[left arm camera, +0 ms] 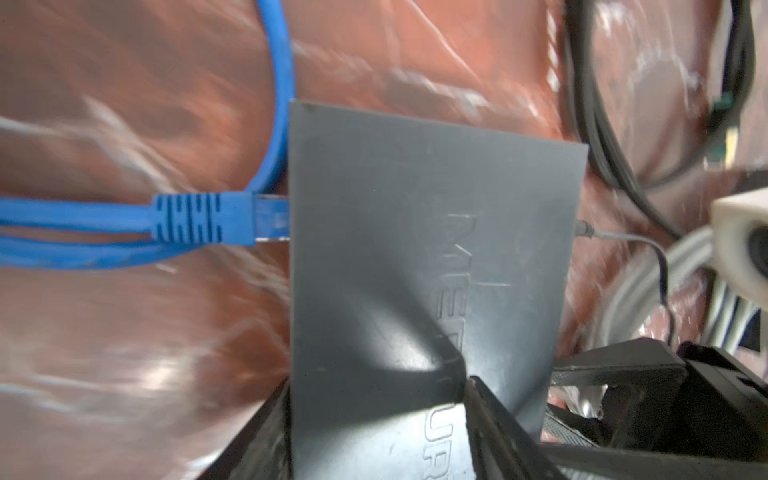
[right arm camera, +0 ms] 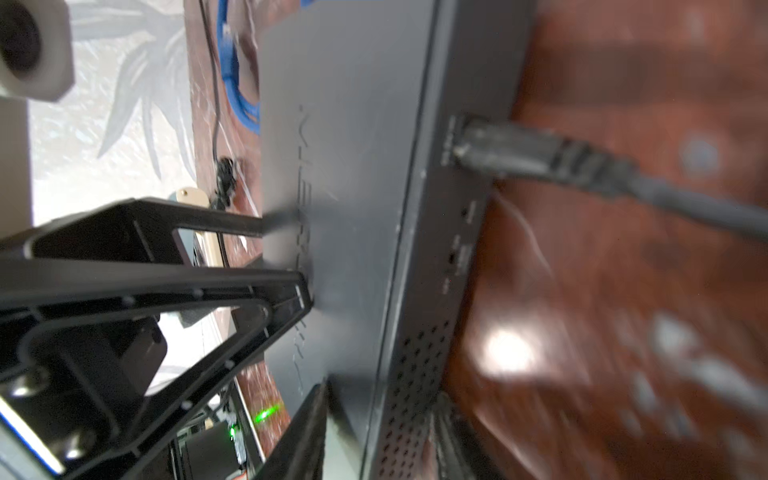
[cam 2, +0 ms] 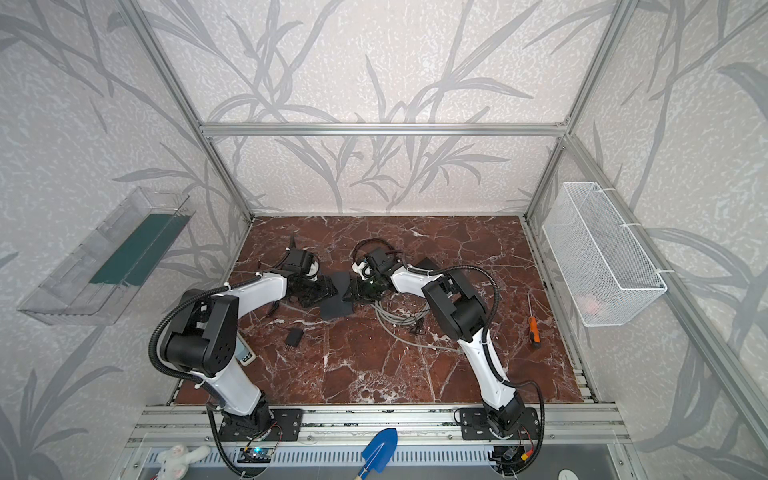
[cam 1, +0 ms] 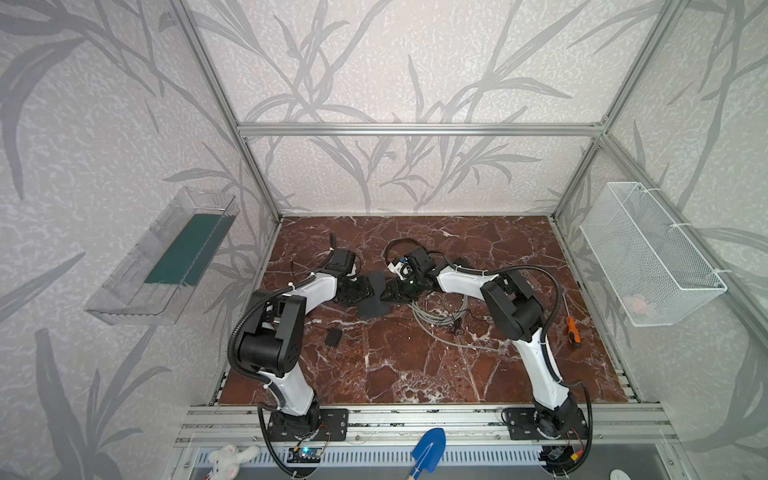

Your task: Insert the plug into the switch port

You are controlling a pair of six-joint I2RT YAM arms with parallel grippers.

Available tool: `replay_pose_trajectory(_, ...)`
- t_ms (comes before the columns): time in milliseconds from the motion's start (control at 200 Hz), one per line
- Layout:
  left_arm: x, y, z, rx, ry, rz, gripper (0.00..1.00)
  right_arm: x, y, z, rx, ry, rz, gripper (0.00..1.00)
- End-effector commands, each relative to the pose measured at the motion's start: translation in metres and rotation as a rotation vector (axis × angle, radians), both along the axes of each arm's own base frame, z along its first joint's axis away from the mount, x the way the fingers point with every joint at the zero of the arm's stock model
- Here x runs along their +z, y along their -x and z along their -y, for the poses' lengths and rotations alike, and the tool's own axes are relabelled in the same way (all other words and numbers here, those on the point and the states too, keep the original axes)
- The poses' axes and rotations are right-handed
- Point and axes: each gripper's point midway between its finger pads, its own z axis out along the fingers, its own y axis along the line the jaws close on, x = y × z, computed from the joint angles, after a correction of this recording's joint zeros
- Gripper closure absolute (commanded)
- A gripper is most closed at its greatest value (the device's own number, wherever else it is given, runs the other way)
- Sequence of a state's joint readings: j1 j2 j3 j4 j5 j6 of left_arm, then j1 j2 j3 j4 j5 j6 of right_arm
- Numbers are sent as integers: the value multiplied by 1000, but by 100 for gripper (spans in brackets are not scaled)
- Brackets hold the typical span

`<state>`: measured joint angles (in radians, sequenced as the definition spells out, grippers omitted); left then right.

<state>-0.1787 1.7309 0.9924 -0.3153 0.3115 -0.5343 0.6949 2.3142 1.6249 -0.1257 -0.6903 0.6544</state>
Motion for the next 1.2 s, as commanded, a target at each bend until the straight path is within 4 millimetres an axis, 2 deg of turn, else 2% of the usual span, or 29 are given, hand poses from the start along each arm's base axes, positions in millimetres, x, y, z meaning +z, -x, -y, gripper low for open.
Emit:
replay_pose_trajectory(0, 4, -8, -2, -36, -7, 5, 37, 12, -2, -28, 52, -71, 65, 57)
replay_pose_trajectory(130, 6, -19, -20, -16, -44, 16, 37, 16, -6, -19, 62, -55, 102, 54)
replay_pose_trajectory(275, 14, -24, -21, -46, -44, 12, 36, 48, -12, 7, 65, -45, 160, 48)
replay_pose_trajectory(430, 28, -25, -20, -54, -31, 20, 34, 80, 2, 58, 84, 33, 203, 45)
replay_pose_trajectory(535, 38, -23, -23, -45, -36, 36, 34, 90, 13, 112, 36, 137, 214, 44)
replay_pose_trajectory(615, 50, -24, -26, -38, -46, 61, 34, 84, 21, 172, -85, 257, 176, 42)
replay_pose_trajectory(640, 54, -24, -27, -39, -52, 71, 34, 76, 25, 194, -140, 302, 144, 41)
replay_pose_trajectory(660, 57, -25, -28, -36, -61, 80, 34, 80, 27, 210, -187, 324, 144, 40)
replay_pose_trajectory(770, 73, -27, -33, -53, -105, 108, 30, 57, 44, 298, -421, 518, 93, 34)
replay_pose_trajectory(875, 82, -28, -42, -63, -175, 131, 27, 47, 59, 358, -598, 638, 63, 31)
replay_pose_trajectory(955, 84, -28, -48, -68, -214, 135, 27, 37, 67, 389, -696, 698, 41, 29)
replay_pose_trajectory(1010, 84, -28, -48, -77, -217, 130, 27, 30, 69, 400, -728, 719, 39, 29)
replay_pose_trajectory(1110, 82, -28, -44, -81, -200, 122, 27, 17, 69, 409, -740, 724, -15, 29)
replay_pose_trajectory(1195, 81, -29, -43, -77, -193, 120, 27, 5, 69, 406, -708, 715, -77, 29)
